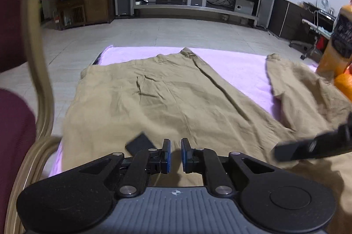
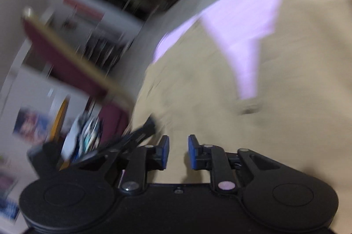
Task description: Fold clothes
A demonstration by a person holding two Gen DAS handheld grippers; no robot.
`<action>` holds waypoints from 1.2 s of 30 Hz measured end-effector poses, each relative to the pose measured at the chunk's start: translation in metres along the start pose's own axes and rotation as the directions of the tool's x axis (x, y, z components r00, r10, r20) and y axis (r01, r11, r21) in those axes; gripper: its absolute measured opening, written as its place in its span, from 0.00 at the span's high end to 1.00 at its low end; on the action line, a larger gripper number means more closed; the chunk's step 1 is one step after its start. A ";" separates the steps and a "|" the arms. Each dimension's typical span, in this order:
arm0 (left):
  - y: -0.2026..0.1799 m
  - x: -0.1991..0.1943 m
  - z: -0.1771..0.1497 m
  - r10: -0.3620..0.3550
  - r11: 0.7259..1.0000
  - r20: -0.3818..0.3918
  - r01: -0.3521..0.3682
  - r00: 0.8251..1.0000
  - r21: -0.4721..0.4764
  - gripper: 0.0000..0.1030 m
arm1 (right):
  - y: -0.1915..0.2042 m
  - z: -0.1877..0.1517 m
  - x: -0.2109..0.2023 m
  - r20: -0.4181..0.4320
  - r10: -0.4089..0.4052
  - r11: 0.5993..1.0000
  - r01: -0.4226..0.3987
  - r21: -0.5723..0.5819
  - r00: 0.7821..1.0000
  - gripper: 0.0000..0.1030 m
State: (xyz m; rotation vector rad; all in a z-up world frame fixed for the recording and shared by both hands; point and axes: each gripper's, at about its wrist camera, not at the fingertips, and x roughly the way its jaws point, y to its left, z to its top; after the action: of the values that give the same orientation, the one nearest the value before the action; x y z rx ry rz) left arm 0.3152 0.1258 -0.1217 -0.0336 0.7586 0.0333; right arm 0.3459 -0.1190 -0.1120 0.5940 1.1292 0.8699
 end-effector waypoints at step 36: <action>-0.183 -0.057 -0.060 -0.333 0.907 -0.152 0.360 0.931 0.217 0.85 | -0.110 -0.037 -0.265 0.380 -0.443 0.854 0.254 0.454 0.812 0.54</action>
State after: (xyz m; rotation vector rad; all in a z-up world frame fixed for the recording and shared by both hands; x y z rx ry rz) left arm 0.2401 -0.0605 -0.1223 0.0629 0.8552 -0.4056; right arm 0.2979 -0.4015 -0.0736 0.8319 0.9139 0.1445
